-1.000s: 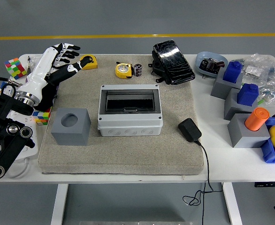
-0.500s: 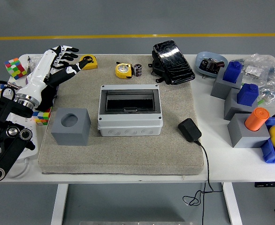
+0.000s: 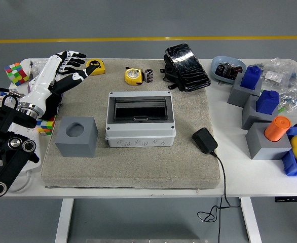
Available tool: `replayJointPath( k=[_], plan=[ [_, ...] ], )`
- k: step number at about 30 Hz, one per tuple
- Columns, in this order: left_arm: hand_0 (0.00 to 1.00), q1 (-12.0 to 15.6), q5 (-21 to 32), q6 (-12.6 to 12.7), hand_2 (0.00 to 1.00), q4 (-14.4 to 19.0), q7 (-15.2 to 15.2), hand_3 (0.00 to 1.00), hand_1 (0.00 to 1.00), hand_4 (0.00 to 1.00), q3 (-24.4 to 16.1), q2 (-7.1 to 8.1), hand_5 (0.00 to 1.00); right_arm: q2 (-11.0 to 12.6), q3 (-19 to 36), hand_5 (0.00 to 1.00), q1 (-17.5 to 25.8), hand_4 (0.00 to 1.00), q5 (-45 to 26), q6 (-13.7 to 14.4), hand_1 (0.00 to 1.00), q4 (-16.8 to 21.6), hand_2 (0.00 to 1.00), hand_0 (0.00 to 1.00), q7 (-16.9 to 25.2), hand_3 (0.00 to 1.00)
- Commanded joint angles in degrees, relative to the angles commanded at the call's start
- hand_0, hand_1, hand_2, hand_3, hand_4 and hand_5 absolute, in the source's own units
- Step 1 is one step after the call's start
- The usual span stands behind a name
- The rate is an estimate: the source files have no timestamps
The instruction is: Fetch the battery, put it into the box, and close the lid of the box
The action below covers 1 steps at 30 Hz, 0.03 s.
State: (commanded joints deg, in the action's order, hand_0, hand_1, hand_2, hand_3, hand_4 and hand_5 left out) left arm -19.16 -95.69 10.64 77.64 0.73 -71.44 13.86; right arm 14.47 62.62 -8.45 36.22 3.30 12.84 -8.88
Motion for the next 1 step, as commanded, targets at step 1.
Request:
replayJointPath(
  k=[1],
  plan=[
    [0.577, 0.0, 0.0, 0.0, 0.692, 0.0, 0.0, 0.705, 0.674, 0.998, 0.0, -0.02, 0.797, 0.0, 0.0, 0.447, 0.0, 0.936, 0.0, 0.0, 0.631, 0.0, 0.630, 0.660, 0.0, 0.542]
  ],
)
